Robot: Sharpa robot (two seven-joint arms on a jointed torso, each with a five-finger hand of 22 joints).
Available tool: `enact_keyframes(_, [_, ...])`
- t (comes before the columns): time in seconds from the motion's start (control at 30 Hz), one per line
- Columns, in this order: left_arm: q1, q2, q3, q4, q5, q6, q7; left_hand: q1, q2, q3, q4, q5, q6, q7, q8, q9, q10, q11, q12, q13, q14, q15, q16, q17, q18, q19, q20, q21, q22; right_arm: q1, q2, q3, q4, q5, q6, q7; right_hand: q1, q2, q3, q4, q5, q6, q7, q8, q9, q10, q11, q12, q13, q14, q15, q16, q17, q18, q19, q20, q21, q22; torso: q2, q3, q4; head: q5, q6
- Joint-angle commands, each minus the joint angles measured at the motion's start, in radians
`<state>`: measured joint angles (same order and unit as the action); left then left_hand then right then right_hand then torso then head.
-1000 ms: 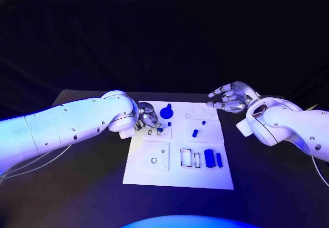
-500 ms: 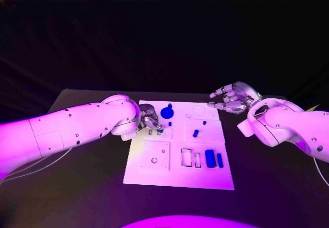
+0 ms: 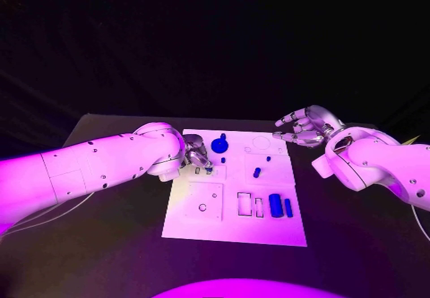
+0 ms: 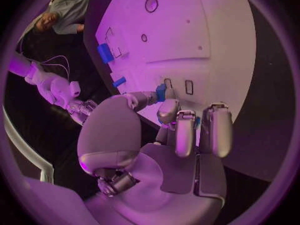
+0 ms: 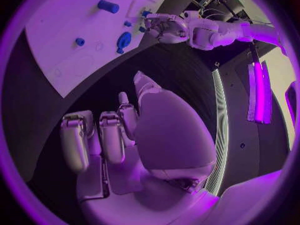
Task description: Assemble the parts on the task board
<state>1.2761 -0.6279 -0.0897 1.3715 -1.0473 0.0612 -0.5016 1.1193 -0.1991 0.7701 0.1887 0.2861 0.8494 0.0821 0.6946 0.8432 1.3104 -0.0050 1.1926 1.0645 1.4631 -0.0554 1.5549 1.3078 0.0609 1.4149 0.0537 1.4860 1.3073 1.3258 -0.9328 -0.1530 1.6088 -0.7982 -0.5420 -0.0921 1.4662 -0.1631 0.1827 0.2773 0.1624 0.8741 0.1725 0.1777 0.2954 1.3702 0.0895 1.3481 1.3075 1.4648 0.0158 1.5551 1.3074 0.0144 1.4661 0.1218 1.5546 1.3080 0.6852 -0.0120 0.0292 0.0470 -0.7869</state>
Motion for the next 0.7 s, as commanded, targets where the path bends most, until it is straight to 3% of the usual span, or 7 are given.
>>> enact_keyframes(0.03, [-0.001, 0.004, 0.000, -0.001, -0.038, 0.018, -0.003, -0.002, 0.005, 0.196, -0.198, 0.007, 0.017, -0.011, 0.007, 0.001, 0.009, -0.001, -0.007, -0.001, 0.100, -0.007, 0.001, 0.238, -0.013, 0.002, -0.003, 0.004, 0.062, -0.001, -0.001, 0.000, 0.002, -0.011, 0.010, 0.013, -0.004, 0.009, 0.009, 0.000, 0.005, -0.007, 0.000, 0.006, -0.001, 0.003, -0.004, 0.003, 0.036, 0.092, -0.006, -0.006, 0.205, -0.009, 0.095, -0.009, -0.004, 0.250, 0.000, -0.0005, 0.0010, -0.001, -0.006])
enact_keyframes(0.7, [-0.004, 0.008, -0.001, -0.006, -0.054, 0.061, -0.008, -0.005, 0.003, 0.197, -0.201, 0.017, 0.020, -0.013, 0.009, 0.004, 0.011, -0.003, -0.006, -0.001, 0.101, -0.008, 0.002, 0.241, -0.013, 0.002, -0.004, 0.005, 0.063, -0.001, -0.003, 0.000, 0.000, -0.011, 0.013, 0.014, -0.005, 0.008, 0.010, 0.000, 0.007, -0.007, 0.000, 0.007, -0.001, 0.005, -0.004, 0.005, 0.038, 0.092, -0.006, -0.005, 0.207, -0.010, 0.096, -0.009, -0.001, 0.252, 0.000, -0.0009, 0.0000, 0.007, -0.008])
